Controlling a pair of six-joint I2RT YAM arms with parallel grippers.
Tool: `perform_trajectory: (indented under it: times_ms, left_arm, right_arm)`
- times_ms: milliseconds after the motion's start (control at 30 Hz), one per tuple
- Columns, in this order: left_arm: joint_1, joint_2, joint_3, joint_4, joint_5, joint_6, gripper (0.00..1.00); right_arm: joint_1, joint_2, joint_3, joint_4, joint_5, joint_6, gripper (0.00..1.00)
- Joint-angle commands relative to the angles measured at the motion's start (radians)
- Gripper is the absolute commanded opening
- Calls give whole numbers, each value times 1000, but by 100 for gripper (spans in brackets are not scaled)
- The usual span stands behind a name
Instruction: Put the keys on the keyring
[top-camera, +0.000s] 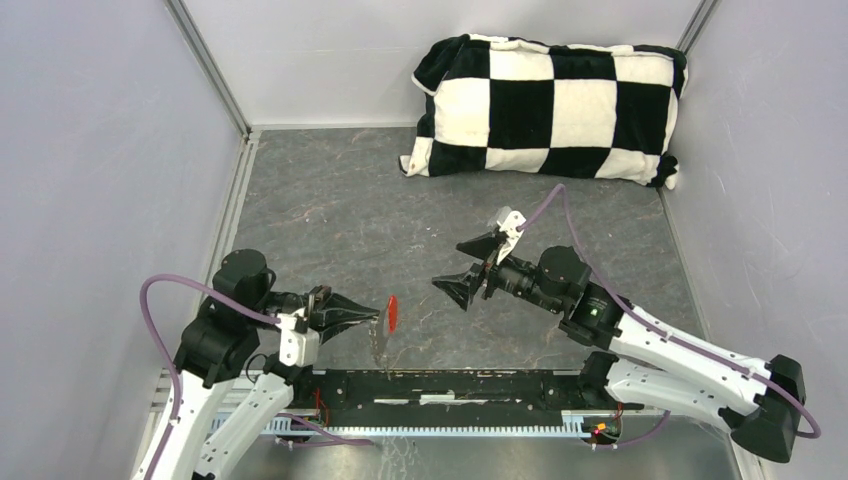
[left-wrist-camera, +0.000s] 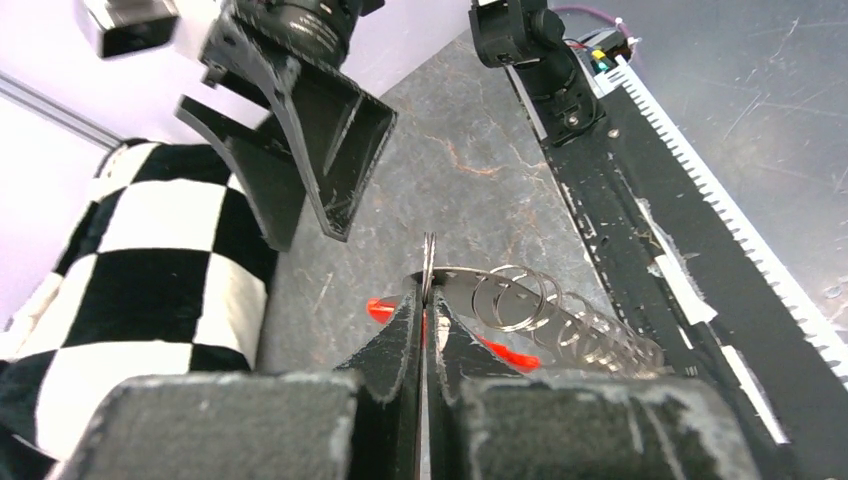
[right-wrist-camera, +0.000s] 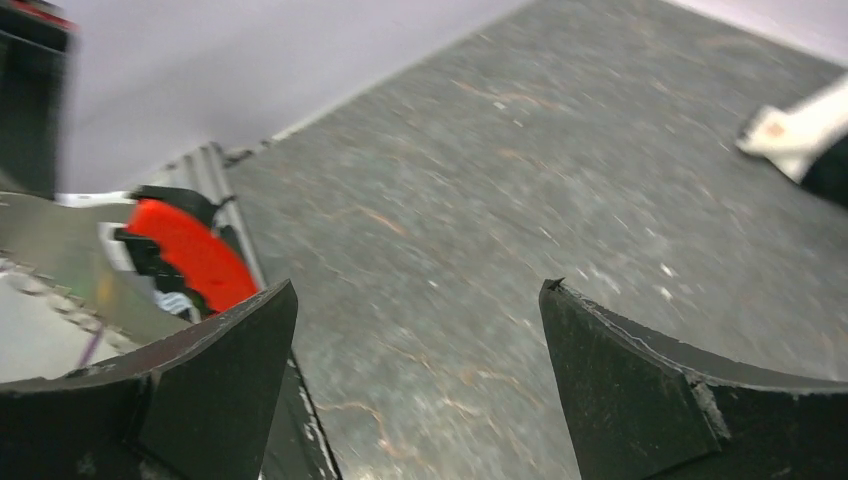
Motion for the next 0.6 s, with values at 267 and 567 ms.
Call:
perform_trajectory:
  times_ms: [267, 567]
  left_arm:
    - [-5, 41, 64, -3, 35, 94, 2]
    - [-6, 81, 49, -6, 31, 11, 2]
  right_arm:
    - [-18, 94, 52, -502, 335, 102, 87]
    - [-123, 201, -17, -490, 233, 214, 74]
